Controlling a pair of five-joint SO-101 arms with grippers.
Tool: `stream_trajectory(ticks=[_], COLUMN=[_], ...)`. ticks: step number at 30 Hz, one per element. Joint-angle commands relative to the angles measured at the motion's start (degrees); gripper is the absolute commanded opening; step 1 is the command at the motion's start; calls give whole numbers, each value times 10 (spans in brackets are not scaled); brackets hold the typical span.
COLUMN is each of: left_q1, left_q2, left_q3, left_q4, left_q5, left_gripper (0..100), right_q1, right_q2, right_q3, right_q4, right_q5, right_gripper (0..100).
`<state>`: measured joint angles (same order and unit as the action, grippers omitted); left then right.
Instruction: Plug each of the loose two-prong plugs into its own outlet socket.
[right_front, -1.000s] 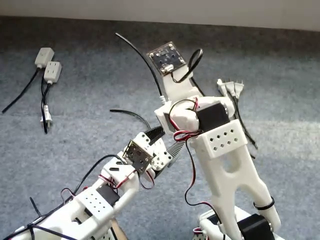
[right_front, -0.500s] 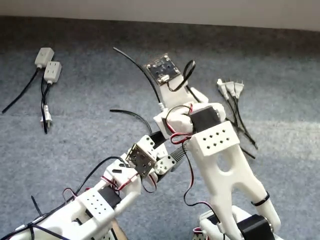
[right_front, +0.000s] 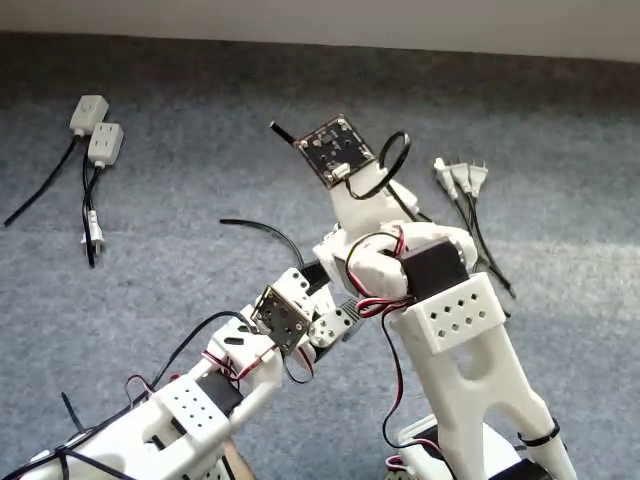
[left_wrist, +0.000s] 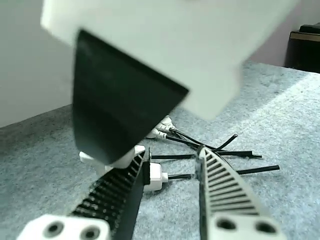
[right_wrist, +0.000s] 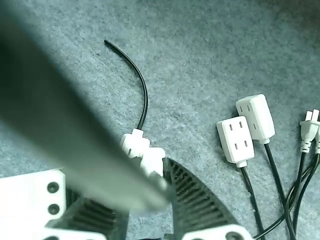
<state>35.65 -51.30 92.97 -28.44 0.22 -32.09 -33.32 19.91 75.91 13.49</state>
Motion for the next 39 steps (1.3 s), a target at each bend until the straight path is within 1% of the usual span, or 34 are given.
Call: stream_trajectory(ticks=[1, 3, 7, 10, 13, 16, 19, 22, 29, 30, 32, 36, 39], left_q1=[-13, -13, -12, 0, 6, 0, 0, 0, -6, -15, -47, -154, -218], left_q2=[-1, -2, -2, -2, -2, -2, -3, -3, -3, -3, -3, -3, -3], left_q3=[-23, -22, -22, -21, -3, 8, 24, 30, 30, 31, 35, 35, 35], left_q4=[-11, -11, -9, -8, -11, -11, -11, -11, -11, -11, -10, -8, 2], left_q5=[-6, -6, -6, -6, -6, -6, -6, -6, -6, -6, -6, -3, -2], left_gripper=[164, 164, 164, 164, 164, 164, 164, 164, 164, 164, 164, 164, 164], right_q1=[-13, -13, -11, -11, -10, 7, 36, 59, 69, 75, 90, 120, 116], right_q2=[-18, -18, -15, 6, 34, 44, 37, 37, 43, 43, 43, 42, 36], right_q3=[0, 2, 15, 28, 28, 27, 27, 27, 27, 29, 32, 34, 33], right_q4=[17, 7, -49, -85, -100, -125, -165, -196, -218, -218, -218, -204, -176], right_q5=[6, 4, 2, -18, -21, -24, -56, -69, -70, -74, -104, -157, -165], right_gripper=[9, 9, 9, 9, 9, 9, 9, 9, 9, 9, 9, 8, 8])
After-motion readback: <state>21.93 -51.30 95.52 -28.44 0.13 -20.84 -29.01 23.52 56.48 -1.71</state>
